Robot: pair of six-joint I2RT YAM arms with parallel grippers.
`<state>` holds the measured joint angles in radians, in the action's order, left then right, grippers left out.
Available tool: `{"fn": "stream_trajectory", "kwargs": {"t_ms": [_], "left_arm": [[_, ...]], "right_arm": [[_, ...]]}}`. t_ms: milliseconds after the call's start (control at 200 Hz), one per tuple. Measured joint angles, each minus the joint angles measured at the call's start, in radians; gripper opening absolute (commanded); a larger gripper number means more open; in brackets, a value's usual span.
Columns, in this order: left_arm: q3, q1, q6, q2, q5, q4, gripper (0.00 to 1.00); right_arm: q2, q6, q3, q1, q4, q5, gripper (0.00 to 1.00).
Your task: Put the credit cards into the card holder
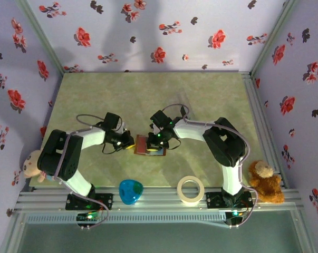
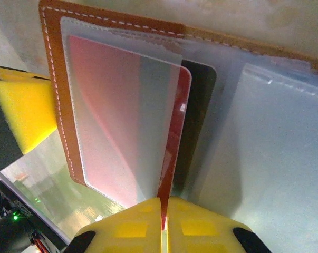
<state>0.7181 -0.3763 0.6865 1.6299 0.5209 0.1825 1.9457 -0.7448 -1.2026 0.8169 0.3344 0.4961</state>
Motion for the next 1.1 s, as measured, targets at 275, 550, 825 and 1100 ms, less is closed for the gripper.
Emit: {"fn": "stream_trajectory", "kwargs": {"t_ms": [275,550,825,1100], "left_arm": [[-0.001,-0.033,0.023,-0.009,-0.032,-0.008,0.00],[-0.026,-0.085,0.041,-0.034,-0.021,0.000,0.02],[-0.049,-0.108,0.046,-0.076,-0.013,0.077,0.13],[-0.042,-0.110,0.046,-0.172,-0.037,0.217,0.24]], "right_arm": [[-0.005,-0.019,0.005,0.008,0.007,-0.018,0.20],[-0.067,0.015,0.016,0.014,0.066,-0.088,0.40],[-0.161,0.094,0.016,0.017,0.157,-0.171,0.48],[-0.256,0.216,0.006,-0.048,0.262,-0.295,0.53]]}}
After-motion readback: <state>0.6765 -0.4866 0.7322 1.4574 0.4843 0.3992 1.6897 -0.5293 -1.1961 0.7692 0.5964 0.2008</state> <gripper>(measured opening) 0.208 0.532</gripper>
